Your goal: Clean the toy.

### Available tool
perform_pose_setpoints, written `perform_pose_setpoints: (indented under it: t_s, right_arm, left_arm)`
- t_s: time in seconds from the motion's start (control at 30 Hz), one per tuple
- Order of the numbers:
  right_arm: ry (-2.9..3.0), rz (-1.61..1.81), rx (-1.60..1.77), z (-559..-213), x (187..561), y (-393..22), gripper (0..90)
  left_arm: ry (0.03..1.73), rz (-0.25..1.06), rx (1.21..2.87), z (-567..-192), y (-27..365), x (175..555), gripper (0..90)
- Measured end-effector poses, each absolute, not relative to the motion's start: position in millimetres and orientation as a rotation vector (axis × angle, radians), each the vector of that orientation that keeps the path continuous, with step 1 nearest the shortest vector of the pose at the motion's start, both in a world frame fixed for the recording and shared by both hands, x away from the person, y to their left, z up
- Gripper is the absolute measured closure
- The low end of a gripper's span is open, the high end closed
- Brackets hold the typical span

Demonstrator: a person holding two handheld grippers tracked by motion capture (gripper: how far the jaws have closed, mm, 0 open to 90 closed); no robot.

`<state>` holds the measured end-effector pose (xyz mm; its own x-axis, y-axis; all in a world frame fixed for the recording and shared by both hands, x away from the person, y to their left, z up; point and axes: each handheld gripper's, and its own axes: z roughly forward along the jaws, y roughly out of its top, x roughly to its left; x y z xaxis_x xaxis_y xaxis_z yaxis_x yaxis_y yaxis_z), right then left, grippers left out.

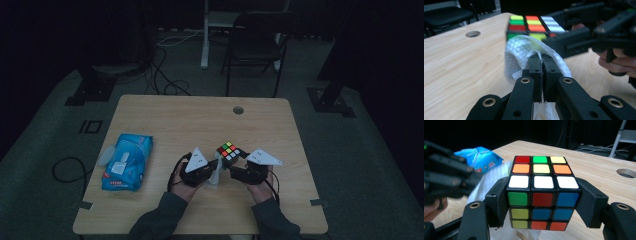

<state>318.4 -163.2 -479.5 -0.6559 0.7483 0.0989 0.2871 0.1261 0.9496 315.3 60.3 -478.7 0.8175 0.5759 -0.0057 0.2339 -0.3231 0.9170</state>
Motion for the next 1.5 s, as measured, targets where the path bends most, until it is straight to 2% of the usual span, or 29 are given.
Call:
perform_pose_setpoints:
  t_s: [0.47, 0.73, 1.13, 1.5]
  right_arm:
    - [1.975, 1.566, 1.035, -478, 319, -168, 34.9]
    - [1.973, 1.572, 1.025, -476, 318, -167, 34.9]
    - [1.950, 1.574, 1.063, -477, 318, -165, 34.9]
    - [1.940, 1.598, 1.086, -478, 317, -162, 34.9]
  left_arm:
    - [0.577, 0.377, 1.958, -488, 49, 309, 87.8]
    - [0.643, 0.390, 1.928, -489, 58, 315, 87.8]
    - [0.563, 0.357, 1.941, -488, 38, 302, 87.9]
    - [0.600, 0.432, 1.903, -493, 25, 300, 87.9]
